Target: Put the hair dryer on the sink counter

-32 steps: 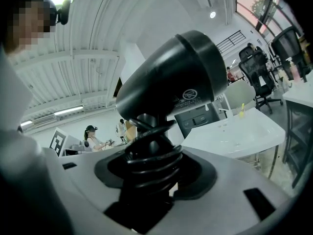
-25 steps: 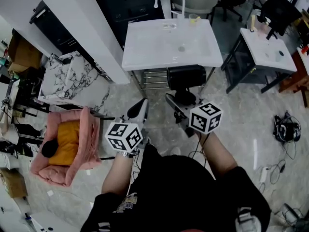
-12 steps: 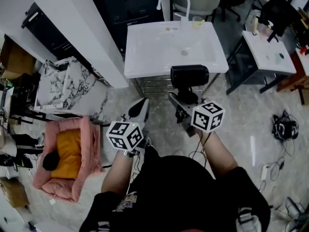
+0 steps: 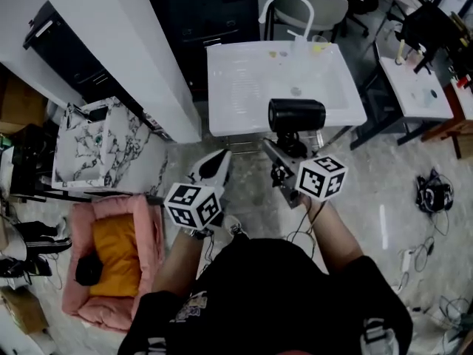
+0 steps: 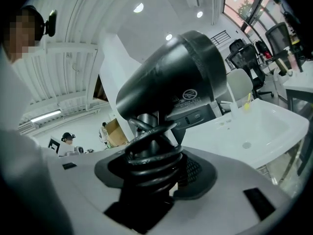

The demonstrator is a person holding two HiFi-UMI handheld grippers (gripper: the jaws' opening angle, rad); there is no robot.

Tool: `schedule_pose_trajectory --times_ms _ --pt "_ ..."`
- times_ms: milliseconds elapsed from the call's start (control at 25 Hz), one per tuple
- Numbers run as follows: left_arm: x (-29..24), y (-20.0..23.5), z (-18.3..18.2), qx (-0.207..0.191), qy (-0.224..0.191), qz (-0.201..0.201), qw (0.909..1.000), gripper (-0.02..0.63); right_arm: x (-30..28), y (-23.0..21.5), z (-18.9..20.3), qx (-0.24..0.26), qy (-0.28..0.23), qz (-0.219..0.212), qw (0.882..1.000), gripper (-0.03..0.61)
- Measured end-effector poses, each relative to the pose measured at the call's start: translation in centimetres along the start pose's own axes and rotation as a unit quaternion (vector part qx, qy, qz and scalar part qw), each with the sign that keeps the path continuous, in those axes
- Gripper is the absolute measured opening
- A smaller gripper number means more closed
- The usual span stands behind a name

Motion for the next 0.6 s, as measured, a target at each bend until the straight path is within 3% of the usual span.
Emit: schedule_pose_trajectory --times_ms 360,600 --pt "0.8 5.3 -2.2 0.0 0.01 0.03 0.9995 0.003 -7.5 2.5 -0.1 -0.003 0.009 0.008 1.0 0.232" --pt "-1.0 7.0 -2.6 0.006 0.021 0.039 0.999 0.003 -10.5 1.4 -0.2 -0.002 0.021 0.013 1.0 0.232"
Point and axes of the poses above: the fingertips, and each gripper's own axes: x backward along the fingers, y to its left, z out of its underside, the point moved 6 cm from there along x, backward along the fingers, and after that the axes turned 8 degrees about x, right-handed, at the moved point
